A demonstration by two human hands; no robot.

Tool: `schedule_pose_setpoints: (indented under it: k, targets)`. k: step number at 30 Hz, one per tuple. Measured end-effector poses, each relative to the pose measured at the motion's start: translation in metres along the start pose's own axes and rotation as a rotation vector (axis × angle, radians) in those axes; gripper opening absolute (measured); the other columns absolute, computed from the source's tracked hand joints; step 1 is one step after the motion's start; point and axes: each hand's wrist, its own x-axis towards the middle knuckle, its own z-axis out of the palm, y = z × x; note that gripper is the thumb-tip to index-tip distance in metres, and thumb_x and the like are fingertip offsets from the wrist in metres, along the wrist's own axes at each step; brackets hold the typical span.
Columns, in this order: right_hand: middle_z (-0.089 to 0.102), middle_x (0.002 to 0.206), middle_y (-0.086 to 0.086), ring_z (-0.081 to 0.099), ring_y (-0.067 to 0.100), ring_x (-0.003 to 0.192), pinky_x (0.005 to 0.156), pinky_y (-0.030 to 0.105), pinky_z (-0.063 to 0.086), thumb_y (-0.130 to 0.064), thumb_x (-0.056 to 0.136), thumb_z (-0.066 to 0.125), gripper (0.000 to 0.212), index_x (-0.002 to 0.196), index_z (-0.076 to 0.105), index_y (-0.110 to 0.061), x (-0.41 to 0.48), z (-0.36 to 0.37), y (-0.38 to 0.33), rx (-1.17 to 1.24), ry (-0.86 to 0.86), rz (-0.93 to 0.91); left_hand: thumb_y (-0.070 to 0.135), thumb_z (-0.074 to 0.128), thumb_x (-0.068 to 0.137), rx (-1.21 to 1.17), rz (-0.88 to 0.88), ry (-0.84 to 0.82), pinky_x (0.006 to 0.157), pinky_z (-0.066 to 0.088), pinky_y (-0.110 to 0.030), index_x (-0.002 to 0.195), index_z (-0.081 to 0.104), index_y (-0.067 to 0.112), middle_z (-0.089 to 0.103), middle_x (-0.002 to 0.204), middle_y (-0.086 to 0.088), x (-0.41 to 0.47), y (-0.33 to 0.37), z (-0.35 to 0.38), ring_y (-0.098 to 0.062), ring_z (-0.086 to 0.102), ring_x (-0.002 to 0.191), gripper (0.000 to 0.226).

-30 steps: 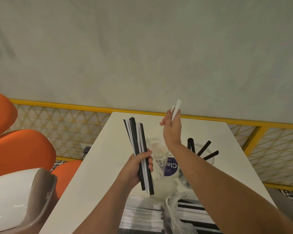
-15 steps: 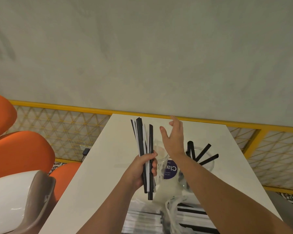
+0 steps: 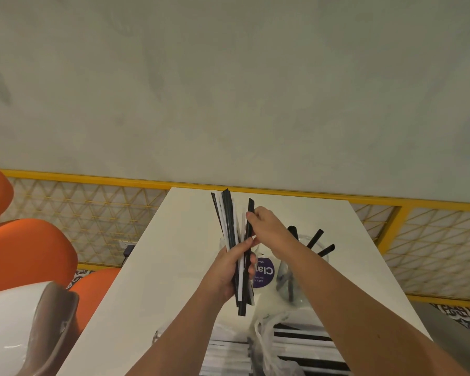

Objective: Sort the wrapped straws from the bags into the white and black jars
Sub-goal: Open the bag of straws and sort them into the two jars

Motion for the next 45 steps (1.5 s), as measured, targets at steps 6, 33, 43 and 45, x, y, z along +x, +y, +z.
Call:
schedule_pose_setpoints:
  k: [6, 33, 43, 45]
  targets:
    - [0.056, 0.095, 0.016, 0.062, 0.031, 0.091, 0.088, 0.046, 0.052, -0.025, 0.101, 0.031, 0.025, 0.109, 0.043, -0.006, 0.000, -0.008, 0.005, 0.009, 0.109, 0.004, 0.023, 0.052, 0.094, -0.052, 0.023, 0.019, 0.042, 0.046, -0.020, 0.098, 0.067, 0.007, 0.065, 0.063, -0.007, 0.003, 0.002, 0.010, -0.013, 0.054, 0.043, 0.021]
    - [0.034, 0.060, -0.003, 0.033, 0.011, 0.054, 0.051, 0.022, 0.028, -0.021, 0.093, 0.052, 0.014, 0.085, 0.049, -0.011, -0.004, -0.061, -0.006, 0.052, 0.152, -0.091, 0.014, 0.057, 0.092, 0.307, 0.035, -0.173, 0.050, 0.045, -0.022, 0.076, 0.052, 0.011, 0.046, 0.056, 0.000, 0.010, -0.012, 0.033, -0.013, 0.045, 0.046, 0.017]
    - [0.049, 0.068, 0.004, 0.054, 0.017, 0.058, 0.063, 0.032, 0.050, -0.016, 0.101, 0.031, 0.013, 0.093, 0.041, -0.014, 0.008, -0.095, -0.024, 0.561, 0.452, -0.133, 0.021, 0.059, 0.092, 0.339, -0.002, -0.199, 0.050, 0.039, -0.024, 0.080, 0.052, 0.012, 0.041, 0.057, 0.000, 0.017, -0.011, 0.028, -0.013, 0.038, 0.048, 0.016]
    - [0.049, 0.068, 0.005, 0.053, 0.018, 0.053, 0.059, 0.033, 0.052, -0.015, 0.101, 0.030, 0.021, 0.083, 0.039, -0.019, 0.007, -0.108, -0.028, 0.638, 0.543, -0.181, 0.022, 0.059, 0.091, 0.298, -0.027, -0.163, 0.050, 0.037, -0.025, 0.083, 0.051, 0.011, 0.039, 0.057, 0.001, 0.018, -0.017, 0.022, -0.013, 0.036, 0.049, 0.015]
